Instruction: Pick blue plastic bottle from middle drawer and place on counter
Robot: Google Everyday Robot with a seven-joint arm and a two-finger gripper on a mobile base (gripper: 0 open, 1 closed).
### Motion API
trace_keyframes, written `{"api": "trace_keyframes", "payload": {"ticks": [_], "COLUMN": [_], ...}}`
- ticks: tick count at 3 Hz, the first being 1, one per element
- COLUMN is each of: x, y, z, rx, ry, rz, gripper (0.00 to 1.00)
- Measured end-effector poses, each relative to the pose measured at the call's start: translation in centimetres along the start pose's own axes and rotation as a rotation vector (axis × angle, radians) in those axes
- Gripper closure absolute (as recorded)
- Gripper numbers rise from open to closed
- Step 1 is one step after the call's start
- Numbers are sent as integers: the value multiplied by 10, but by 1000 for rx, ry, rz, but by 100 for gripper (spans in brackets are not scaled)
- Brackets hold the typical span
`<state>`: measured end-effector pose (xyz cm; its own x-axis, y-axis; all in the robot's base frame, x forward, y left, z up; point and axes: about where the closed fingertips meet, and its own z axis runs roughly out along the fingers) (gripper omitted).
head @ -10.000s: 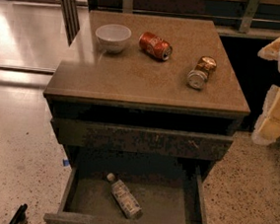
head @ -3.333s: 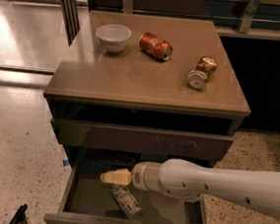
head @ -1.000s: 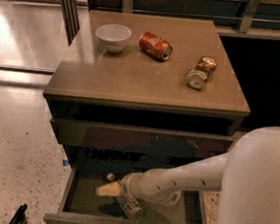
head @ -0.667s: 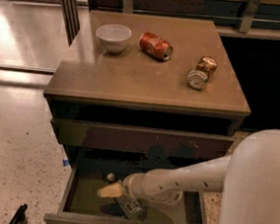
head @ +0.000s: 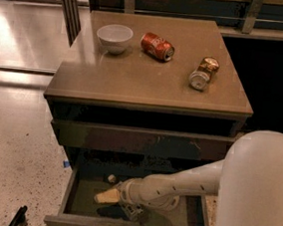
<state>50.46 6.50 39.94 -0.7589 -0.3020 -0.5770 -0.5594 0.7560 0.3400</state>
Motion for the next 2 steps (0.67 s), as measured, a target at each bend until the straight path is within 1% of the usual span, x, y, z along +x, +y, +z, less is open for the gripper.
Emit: {"api": "trace_keyframes", "payload": {"ticks": [2], "x": [15], "y": [13], "z": [36], "rx": [-3], "ry": [21], "rz": [20], "gripper": [0]}}
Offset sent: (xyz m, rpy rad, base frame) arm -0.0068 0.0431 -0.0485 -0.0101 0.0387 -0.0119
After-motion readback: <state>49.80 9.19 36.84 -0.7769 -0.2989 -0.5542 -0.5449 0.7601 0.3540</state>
